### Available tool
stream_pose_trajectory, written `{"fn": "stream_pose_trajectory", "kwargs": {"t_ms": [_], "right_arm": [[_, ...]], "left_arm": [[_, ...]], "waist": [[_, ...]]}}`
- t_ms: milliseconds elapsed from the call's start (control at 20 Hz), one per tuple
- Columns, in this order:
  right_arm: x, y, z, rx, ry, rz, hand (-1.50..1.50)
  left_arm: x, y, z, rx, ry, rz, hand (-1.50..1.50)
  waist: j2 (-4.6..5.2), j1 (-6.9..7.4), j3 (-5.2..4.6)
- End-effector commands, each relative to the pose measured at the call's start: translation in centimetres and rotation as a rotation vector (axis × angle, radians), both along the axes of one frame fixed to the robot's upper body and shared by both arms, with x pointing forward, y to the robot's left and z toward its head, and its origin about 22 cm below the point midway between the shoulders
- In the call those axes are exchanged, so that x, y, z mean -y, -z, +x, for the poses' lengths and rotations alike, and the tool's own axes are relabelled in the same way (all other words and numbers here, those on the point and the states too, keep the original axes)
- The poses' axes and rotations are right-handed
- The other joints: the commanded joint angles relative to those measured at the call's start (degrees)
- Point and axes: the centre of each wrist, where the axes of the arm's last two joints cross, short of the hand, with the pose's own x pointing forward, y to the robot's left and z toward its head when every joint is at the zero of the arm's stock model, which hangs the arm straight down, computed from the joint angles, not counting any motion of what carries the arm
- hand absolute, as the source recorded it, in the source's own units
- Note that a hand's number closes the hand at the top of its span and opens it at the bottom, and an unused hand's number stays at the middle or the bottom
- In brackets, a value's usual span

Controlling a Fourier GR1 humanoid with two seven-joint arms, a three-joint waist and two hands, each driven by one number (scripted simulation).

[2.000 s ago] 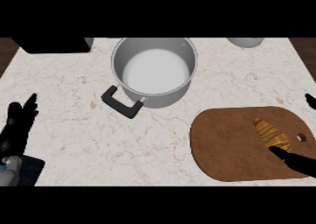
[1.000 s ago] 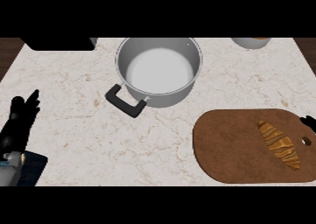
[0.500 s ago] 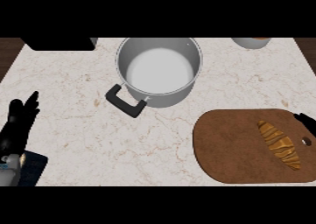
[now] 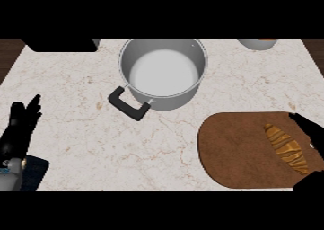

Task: Pick the croissant from the cutting board and place it in the pot

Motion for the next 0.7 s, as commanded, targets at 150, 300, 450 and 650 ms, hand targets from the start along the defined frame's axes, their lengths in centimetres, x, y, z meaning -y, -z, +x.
{"fn": "stream_pose_trajectory", "kwargs": {"t_ms": [150,300,450,650], "right_arm": [[0.9,0.5,2.0,0.002,0.015,-0.040,-1.50],[0.1,1.8,1.0,-0.007,0.027,-0.061,-1.50],[1.3,2.5,1.9,-0.074,0.040,-0.054,-1.50],[-0.8,4.8,1.1,-0.063,0.023,-0.030,-1.50]], "left_arm": [[1.2,-2.4,-0.4,0.020,0.015,0.014,0.00],[-1.4,0.2,0.1,0.003,0.000,0.015,0.00],[0.5,0.3,-1.6,0.010,-0.016,0.007,0.00],[-0.1,-0.5,0.4,0.001,-0.002,0.008,0.00]], "waist": [[-0.06,0.27,0.00],[-0.01,-0.13,-0.03],[-0.03,0.27,-0.01],[-0.02,-0.14,-0.02]]}}
